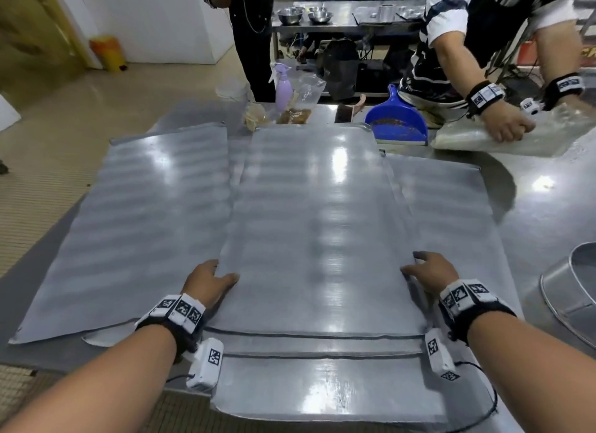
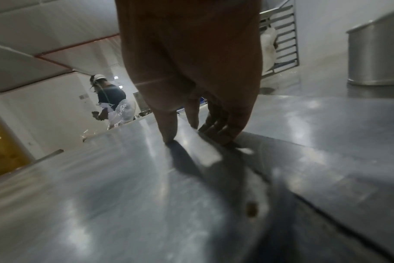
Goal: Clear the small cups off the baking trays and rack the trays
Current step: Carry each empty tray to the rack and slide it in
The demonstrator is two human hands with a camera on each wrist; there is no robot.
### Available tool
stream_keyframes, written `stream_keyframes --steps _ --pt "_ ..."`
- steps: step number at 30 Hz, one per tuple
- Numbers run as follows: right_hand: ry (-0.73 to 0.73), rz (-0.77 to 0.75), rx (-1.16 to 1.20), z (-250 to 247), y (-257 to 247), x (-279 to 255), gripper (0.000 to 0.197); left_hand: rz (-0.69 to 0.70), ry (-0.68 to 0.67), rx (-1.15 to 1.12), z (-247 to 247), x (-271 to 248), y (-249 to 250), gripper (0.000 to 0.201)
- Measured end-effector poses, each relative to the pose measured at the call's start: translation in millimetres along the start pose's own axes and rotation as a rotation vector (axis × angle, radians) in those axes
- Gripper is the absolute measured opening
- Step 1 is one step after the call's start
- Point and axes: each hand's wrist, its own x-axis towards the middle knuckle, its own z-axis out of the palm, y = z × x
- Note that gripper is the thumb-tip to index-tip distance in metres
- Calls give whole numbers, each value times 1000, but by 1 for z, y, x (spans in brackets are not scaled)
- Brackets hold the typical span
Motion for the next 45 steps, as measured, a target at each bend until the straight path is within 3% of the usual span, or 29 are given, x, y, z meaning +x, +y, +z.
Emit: stream_keyframes --steps 3,5,14,18,24,28,31,33,36,39,41,45 --pt "15 -8 25 6 6 1 41 8 -11 -84 1 -3 1 23" --pt "-4 -24 20 10 9 1 32 25 -16 -90 1 -4 0 23" --pt "-19 -82 32 -17 8 7 29 104 -68 -70 -1 -22 3 23" --pt "-60 -86 -10 -23 19 0 43 94 -67 -28 1 -46 1 21" --pt "-91 -140 -49 -33 50 -27 41 9 -20 -16 15 -104 0 19" --pt "-143 -132 92 -54 67 -48 65 -47 37 -131 25 -151 5 15" --pt "-130 -279 10 -65 71 -75 63 -44 113 53 29 -181 14 42" --pt "-114 -429 -84 -65 66 -108 55 29 146 182 39 -203 22 56" --pt "-255 -615 -140 -50 64 -159 57 165 29 457 64 -242 36 68" --pt "-381 -785 -342 -24 79 -188 69 218 -15 532 86 -269 37 69" --pt "-378 -853 -425 -11 91 -194 72 252 -1 526 91 -278 33 73" --pt "-256 -859 -349 0 107 -196 45 306 33 482 95 -288 25 60"
